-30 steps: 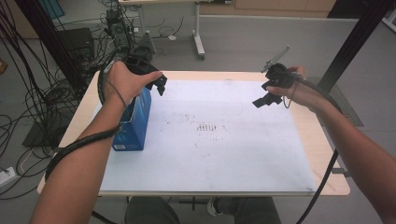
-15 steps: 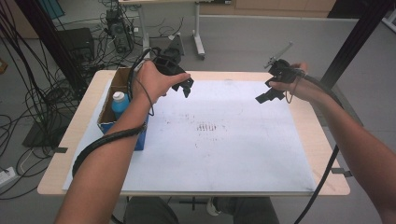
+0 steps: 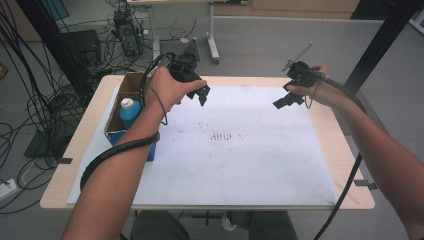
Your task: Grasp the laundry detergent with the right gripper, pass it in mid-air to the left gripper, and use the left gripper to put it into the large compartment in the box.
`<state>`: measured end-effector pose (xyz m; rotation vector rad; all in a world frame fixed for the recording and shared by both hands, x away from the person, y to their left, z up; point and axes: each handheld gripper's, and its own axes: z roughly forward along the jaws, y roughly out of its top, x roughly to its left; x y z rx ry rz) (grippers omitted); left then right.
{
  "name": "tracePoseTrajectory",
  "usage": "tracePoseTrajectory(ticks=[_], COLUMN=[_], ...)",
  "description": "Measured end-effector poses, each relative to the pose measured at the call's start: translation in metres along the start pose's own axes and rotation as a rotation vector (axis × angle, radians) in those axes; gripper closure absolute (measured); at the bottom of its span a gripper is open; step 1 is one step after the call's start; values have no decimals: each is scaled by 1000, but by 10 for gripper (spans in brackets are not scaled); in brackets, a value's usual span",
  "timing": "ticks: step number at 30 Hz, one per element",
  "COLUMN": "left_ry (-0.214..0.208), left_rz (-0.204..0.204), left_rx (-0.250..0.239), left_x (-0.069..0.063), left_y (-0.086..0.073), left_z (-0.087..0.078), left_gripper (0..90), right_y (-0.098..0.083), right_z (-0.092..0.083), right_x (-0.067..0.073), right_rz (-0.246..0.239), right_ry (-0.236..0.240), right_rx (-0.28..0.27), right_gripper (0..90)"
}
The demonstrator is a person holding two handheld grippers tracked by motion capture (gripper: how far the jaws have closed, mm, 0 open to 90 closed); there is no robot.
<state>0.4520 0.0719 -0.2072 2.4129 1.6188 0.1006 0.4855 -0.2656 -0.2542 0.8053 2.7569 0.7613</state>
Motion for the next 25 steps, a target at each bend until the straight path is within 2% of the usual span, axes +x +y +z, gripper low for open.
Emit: tracePoseTrajectory(ticks=[10,14,25], left_ry=[-3,-10,-12], left_rz=[-2,-7,-4], left_rx=[0,-19,-11], left_x=[3,4,4], left_y=[-2,-2,-3], left_z=[2,2,4], left_gripper=[122,130,129], right_y=[0,-1,-4], right_z=[2,1,0], right_x=[0,1,1], right_rz=[2,-4,0], right_ry=[2,-11,-7], right_rx=[0,0,-6], right_gripper=[106,106,106])
